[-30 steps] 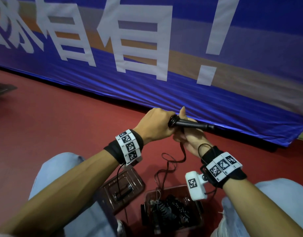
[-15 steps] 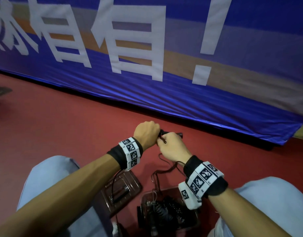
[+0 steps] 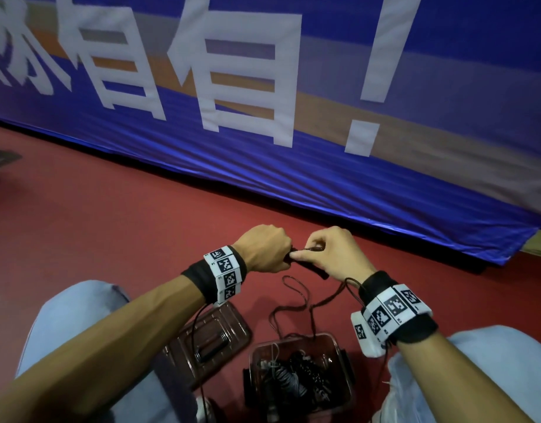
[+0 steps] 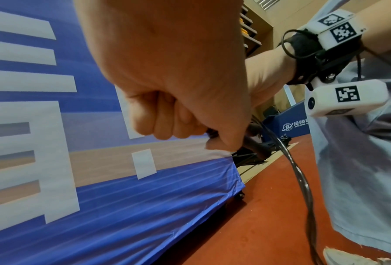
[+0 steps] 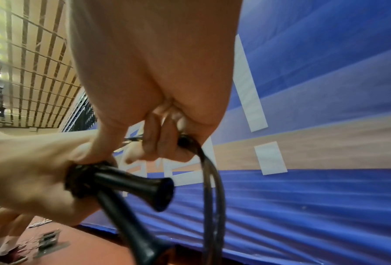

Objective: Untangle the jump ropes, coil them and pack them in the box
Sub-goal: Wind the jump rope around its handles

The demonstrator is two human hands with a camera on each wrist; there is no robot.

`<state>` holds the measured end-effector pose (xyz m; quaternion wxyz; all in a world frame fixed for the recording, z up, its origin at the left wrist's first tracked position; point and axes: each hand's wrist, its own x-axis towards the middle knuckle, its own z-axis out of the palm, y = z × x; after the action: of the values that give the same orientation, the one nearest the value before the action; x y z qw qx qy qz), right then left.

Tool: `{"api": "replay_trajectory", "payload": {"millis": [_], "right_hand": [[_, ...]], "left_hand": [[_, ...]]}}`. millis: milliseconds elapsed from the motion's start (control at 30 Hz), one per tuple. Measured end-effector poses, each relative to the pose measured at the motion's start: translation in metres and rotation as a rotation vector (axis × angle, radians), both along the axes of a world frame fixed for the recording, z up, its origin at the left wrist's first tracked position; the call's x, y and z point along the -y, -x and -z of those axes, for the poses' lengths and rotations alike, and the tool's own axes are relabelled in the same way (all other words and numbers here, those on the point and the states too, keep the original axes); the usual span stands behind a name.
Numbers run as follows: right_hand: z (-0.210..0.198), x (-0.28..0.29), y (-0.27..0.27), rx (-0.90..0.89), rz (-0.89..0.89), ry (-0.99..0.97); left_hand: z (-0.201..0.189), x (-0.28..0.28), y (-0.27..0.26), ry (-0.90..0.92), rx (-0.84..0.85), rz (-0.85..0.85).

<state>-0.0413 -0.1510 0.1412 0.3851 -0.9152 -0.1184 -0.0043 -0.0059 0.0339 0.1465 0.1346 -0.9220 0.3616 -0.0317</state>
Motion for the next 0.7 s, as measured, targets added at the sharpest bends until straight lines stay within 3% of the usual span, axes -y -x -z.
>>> {"api": "replay_trajectory", "payload": {"millis": [133, 233, 333, 533, 700], "right_hand": [[-0.004, 0.008, -0.001, -0.094, -0.153, -0.058], [-0.008, 0.008, 0.000, -0.306, -0.282, -0.131], [-0.017, 0.007, 0.002, -0.403, -0.358, -0.153], [-0.030, 0.008, 0.002, -0.583, -0.485, -0.425], [-0.029, 0.007, 0.003, -0.614, -0.460, -0.575]], "left_hand": [[-0.005, -0.007, -0.003, -0.047, 0.073, 0.195], [-0.010, -0.013, -0.006, 0.014, 0.137, 0.318], [-0.013, -0.021, -0.011, 0.124, 0.156, 0.414], [-0.025, -0.025, -0.006, 0.423, 0.256, 0.555], [-0.030, -0.029, -0.005, 0.526, 0.340, 0.549]]}}
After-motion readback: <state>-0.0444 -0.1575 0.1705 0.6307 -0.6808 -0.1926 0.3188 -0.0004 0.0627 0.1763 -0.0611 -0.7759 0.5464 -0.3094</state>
